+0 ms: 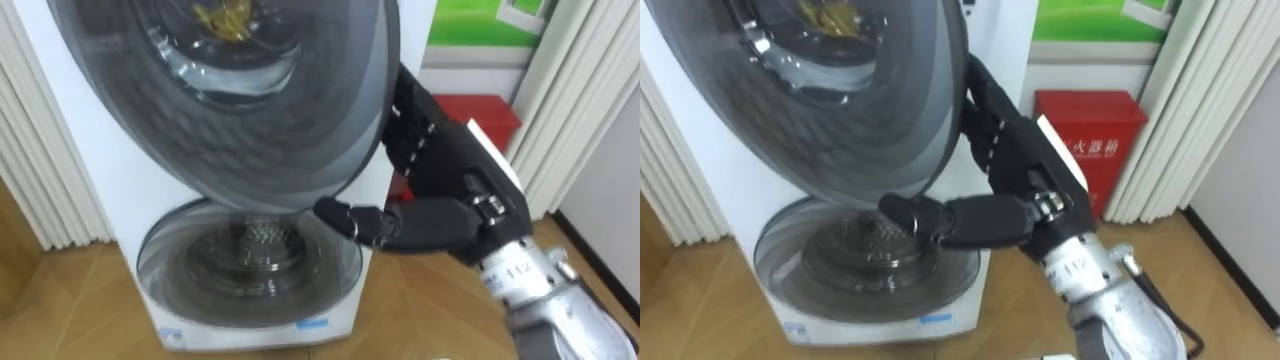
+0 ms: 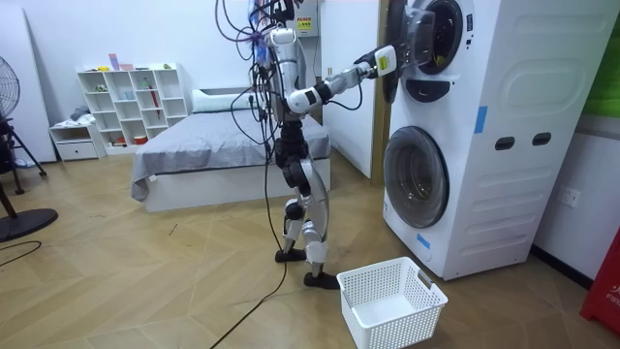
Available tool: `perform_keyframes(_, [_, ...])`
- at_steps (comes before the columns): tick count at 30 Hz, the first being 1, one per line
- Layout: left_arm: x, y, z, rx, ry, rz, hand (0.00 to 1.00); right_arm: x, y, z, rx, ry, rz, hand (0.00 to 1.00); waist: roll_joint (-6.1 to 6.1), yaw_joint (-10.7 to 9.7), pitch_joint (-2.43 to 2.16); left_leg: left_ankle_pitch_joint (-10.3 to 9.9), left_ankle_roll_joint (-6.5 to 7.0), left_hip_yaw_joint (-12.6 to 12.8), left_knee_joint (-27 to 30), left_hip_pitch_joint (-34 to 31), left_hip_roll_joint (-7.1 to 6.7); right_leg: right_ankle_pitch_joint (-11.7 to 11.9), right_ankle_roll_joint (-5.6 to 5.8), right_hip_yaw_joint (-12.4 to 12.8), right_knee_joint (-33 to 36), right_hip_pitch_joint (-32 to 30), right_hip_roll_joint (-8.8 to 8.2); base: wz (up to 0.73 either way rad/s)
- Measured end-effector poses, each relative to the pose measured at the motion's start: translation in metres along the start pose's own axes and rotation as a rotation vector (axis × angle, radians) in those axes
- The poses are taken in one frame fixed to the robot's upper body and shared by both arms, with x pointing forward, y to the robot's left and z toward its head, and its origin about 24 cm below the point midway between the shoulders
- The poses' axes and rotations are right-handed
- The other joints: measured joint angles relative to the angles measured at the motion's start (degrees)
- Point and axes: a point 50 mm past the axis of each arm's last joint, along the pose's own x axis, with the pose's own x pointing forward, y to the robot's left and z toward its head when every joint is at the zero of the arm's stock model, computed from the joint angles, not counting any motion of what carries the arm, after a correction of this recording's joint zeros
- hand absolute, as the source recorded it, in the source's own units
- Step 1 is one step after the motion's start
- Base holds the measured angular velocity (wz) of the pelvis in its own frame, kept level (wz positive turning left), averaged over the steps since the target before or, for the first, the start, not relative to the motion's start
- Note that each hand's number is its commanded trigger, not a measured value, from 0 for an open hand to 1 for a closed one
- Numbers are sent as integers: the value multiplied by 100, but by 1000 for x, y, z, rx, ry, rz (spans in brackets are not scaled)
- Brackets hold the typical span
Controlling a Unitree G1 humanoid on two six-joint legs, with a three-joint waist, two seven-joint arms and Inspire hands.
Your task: Pick clothes from washing machine
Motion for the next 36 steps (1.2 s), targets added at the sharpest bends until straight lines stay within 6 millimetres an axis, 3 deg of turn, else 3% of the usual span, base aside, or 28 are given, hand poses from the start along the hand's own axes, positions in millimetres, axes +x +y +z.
perform_keyframes(2, [0,0,0,1,5,2,0,0,3,-1,5,5,12,0,32,36,-16,2,-9,-5,-25,-19,103,39,215,-10,19,0,43,0])
perform_keyframes(3, [0,1,1,15,2,6,0,1,5,-1,7,4,22,0,86,13,18,2,-145,19,69,-79,210,-278,235,213,865,-193,-43,53])
perform_keyframes(4, [0,4,1,31,-2,17,0,1,5,-2,9,5,22,0,-61,-79,-4,-106,-293,17,471,-232,159,-1046,436,575,1760,-407,-230,67])
perform_keyframes(5, [1,8,6,32,-17,32,0,1,5,-2,9,6,21,0,-137,-73,-2,-171,-361,18,682,-307,48,-1243,300,623,1967,-482,-289,60])
perform_keyframes(6, [0,5,5,35,-21,30,0,0,6,-4,12,20,25,0,-182,73,9,-189,-392,0,775,-306,15,-1298,39,621,1969,-444,-290,-10])
perform_keyframes(7, [0,3,2,39,-14,24,0,1,9,-7,19,31,39,0,-168,216,6,-180,-379,12,740,-343,-52,-1296,41,541,1673,-327,-291,-33])
perform_keyframes(8, [-1,3,0,40,-7,22,0,1,12,-9,25,38,50,0,-147,242,-3,-173,-367,10,721,-401,-42,-1228,151,419,1380,-214,-288,-60])
perform_keyframes(9, [-1,1,-5,38,10,19,0,2,17,-12,31,49,80,0,-66,276,-62,-115,-346,25,644,-520,-24,-1047,340,134,745,88,-278,-63])
perform_keyframes(11, [-2,-3,-9,-6,35,13,0,10,29,-6,7,27,188,0,40,243,-21,-59,-383,6,843,-824,96,-914,27,-121,975,51,-315,-58])
perform_keyframes(12, [-3,-5,-10,-13,44,7,0,10,34,-6,3,32,242,0,84,301,-48,151,-446,-108,918,-948,205,-1008,-352,-632,1094,88,-360,-36])
perform_keyframes(13, [-4,-5,-16,-10,57,7,0,10,39,-7,11,37,282,0,153,295,-96,342,-454,-164,964,-955,166,-1068,-404,-961,977,299,-368,-22])
perform_keyframes(16, [-3,1,-15,-15,52,17,0,9,53,-4,21,15,412,0,15,252,-85,611,-433,-165,874,-1052,176,-1060,-202,-1719,621,676,-367,6])
perform_keyframes(17, [-2,1,-13,-16,46,12,0,9,56,-2,22,8,438,0,6,248,-82,634,-406,-181,853,-1068,179,-1068,-157,-1810,599,707,-367,39])
perform_keyframes(18, [-1,1,-6,-18,31,3,0,8,61,0,23,-7,484,0,6,263,-80,689,-353,-189,792,-1130,148,-1107,-25,-1913,573,739,-361,63])
perform_keyframes(21, [0,6,10,-19,-30,23,0,11,72,3,35,-26,590,0,-37,602,-45,677,-343,15,801,-1148,-4,-1112,-7,-2047,406,798,-375,37])
perform_keyframes(23, [0,7,10,-18,-30,26,0,11,76,4,38,-30,643,0,-59,728,-28,646,-301,21,799,-1124,-115,-1110,-3,-2131,336,849,-376,27])
perform_keyframes(28, [-1,6,9,-30,-25,21,0,9,81,4,37,-31,733,0,-71,757,2,611,-245,28,642,-1129,-148,-1108,2,-2184,309,853,-375,12])
perform_keyframes(31, [0,10,12,-54,-45,34,0,8,83,4,37,-32,770,0,-70,738,0,610,-242,8,552,-1089,-147,-1090,132,-1972,307,850,-319,-2])
perform_keyframes(36, [1,13,17,-58,-69,41,0,6,84,4,35,-33,816,0,-86,734,-15,616,-235,-27,408,-1027,-228,-1074,106,-1927,213,872,-298,2])
